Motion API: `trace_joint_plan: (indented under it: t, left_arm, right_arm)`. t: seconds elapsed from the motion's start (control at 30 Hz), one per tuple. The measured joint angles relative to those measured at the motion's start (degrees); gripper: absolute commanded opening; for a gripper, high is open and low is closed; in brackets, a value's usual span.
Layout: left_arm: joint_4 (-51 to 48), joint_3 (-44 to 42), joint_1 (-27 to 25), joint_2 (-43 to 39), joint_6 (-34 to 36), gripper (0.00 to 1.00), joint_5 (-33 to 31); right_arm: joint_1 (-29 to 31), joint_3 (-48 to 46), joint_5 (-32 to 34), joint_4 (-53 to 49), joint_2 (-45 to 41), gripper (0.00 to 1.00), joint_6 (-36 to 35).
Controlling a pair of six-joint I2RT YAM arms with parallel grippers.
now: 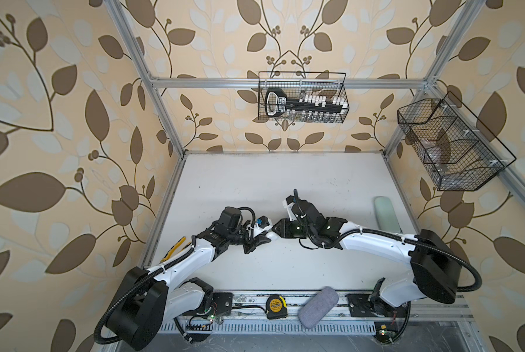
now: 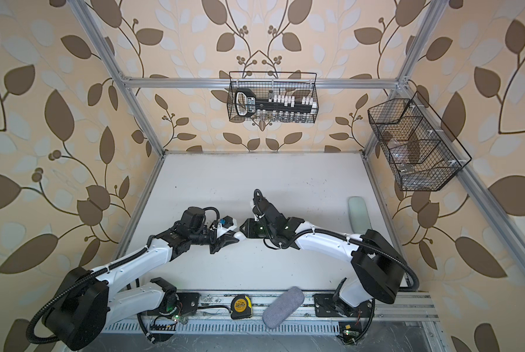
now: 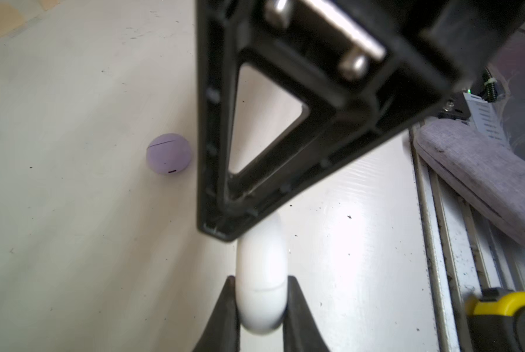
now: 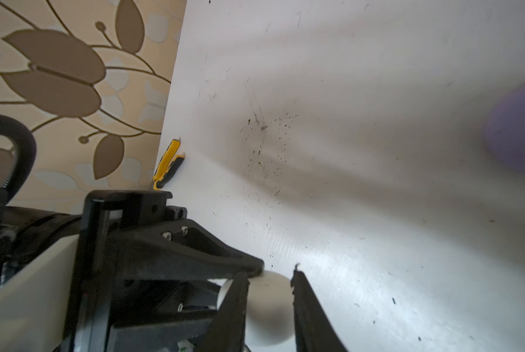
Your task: Insert the wireless bluetooth earbuds into the charging case
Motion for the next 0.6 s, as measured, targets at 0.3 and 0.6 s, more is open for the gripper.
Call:
trace_joint_plan:
  t: [0.3,0.6]
  left_arm:
    - [-3.0,7.6,0.0,3.9,-4.0,0.0,-0.5]
    - [-9.3,13.7,0.0,7.8,-7.0,0.02,-1.7]
  right_arm:
    - [-6.5,-4.5,5.0,-5.0,-11.0,0.32,-3.6]
    - [-8.6,-6.8,10.4,-9.2,-17.5,0.36,-8.5]
